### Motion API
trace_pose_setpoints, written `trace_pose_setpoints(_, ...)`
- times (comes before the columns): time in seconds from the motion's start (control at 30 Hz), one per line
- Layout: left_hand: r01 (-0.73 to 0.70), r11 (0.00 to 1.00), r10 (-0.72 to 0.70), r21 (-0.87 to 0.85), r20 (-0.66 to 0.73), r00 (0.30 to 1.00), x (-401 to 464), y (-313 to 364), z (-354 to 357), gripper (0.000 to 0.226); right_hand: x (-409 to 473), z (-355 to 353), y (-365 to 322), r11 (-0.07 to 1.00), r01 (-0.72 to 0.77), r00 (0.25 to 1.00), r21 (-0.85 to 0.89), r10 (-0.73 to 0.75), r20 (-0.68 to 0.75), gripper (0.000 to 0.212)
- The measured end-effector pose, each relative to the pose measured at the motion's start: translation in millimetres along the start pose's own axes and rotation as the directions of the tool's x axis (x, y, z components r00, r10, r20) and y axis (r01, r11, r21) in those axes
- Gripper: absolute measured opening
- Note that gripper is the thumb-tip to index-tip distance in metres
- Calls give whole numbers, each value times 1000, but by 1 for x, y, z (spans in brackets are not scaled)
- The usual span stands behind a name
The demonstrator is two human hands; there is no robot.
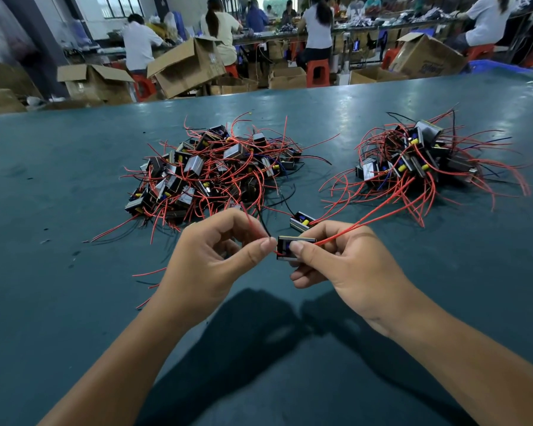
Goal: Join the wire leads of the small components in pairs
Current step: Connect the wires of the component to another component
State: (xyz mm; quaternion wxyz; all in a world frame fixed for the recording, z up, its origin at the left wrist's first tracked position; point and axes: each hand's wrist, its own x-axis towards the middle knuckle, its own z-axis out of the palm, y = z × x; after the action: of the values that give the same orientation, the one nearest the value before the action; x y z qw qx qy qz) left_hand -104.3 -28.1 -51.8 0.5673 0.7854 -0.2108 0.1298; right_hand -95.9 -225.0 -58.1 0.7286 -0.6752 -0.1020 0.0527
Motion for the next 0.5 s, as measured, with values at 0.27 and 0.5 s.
trace_pose_setpoints(0.27, 99, 995, -100, -22, -63, 993, -1, 3, 4, 38, 1, 0, 2, 999, -29, 999, -27, 28, -32, 14)
trace_pose_setpoints(0.5, 181, 983, -181, -2, -46, 982, -1, 0, 10, 39, -1, 1, 4, 988, -38, 999, -152, 39, 1, 14)
